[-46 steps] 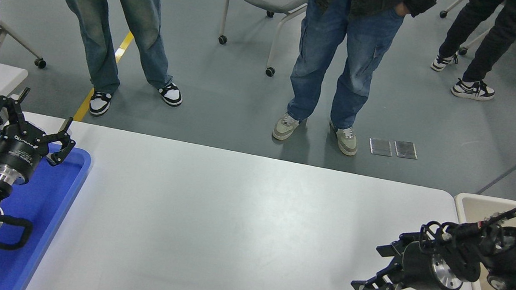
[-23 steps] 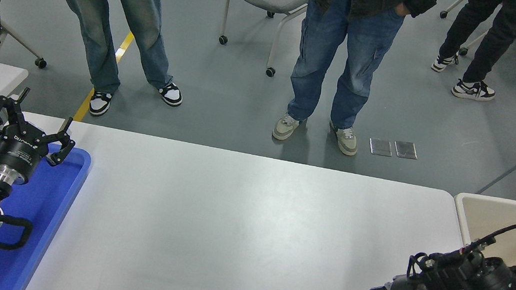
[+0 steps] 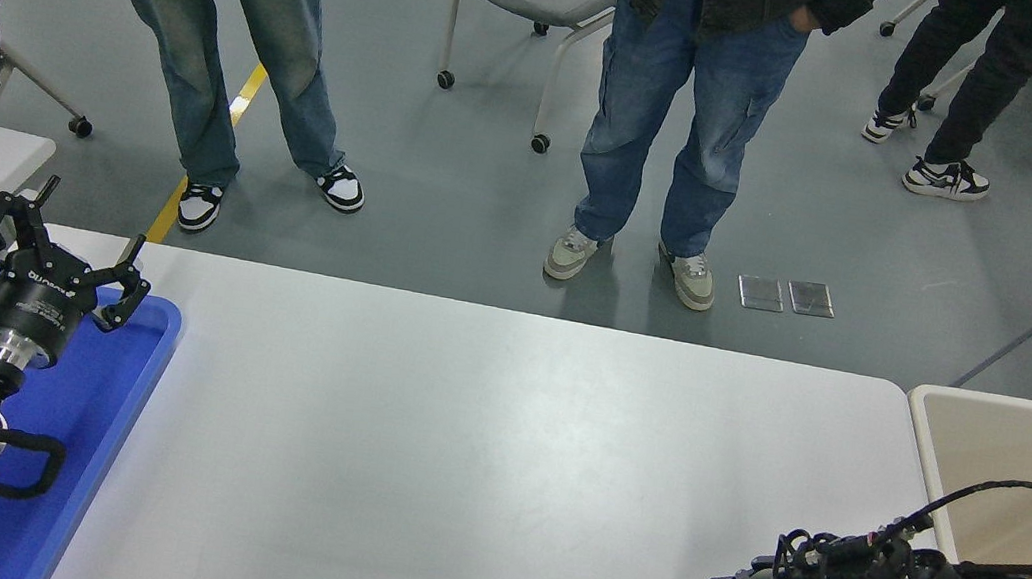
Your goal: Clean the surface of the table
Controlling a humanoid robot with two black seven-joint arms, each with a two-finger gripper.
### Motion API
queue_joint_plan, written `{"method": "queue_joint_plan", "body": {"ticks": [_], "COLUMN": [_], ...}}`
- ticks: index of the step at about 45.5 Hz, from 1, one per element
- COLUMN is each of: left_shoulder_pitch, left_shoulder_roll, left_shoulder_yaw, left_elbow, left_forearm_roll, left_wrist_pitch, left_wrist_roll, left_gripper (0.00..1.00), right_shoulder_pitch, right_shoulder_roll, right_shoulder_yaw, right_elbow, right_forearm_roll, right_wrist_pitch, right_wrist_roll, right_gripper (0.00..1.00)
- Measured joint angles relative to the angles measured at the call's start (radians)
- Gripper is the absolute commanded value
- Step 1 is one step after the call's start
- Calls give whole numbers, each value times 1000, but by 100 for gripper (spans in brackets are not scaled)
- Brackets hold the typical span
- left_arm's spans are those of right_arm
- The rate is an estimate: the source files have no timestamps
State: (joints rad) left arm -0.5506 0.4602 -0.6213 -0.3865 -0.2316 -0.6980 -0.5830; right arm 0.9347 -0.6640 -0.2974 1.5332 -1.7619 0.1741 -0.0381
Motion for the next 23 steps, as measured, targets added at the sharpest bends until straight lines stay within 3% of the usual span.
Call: {"method": "queue_joint_plan", "body": {"ticks": [23], "left_shoulder_pitch": [1], "left_shoulder_roll": [0], "left_shoulder_yaw": [0], "left_elbow": [0], "left_forearm_roll": [0], "left_wrist_pitch": [0], "left_wrist_roll": [-1], "left_gripper": [100], "right_shoulder_pitch": [-80], "right_shoulder_roll": [-28], "right_shoulder_yaw": [12], "right_elbow": [-39], "right_forearm_roll": [-96], "right_wrist_pitch": [-68], "right_wrist_roll": [2], "right_gripper": [98]}}
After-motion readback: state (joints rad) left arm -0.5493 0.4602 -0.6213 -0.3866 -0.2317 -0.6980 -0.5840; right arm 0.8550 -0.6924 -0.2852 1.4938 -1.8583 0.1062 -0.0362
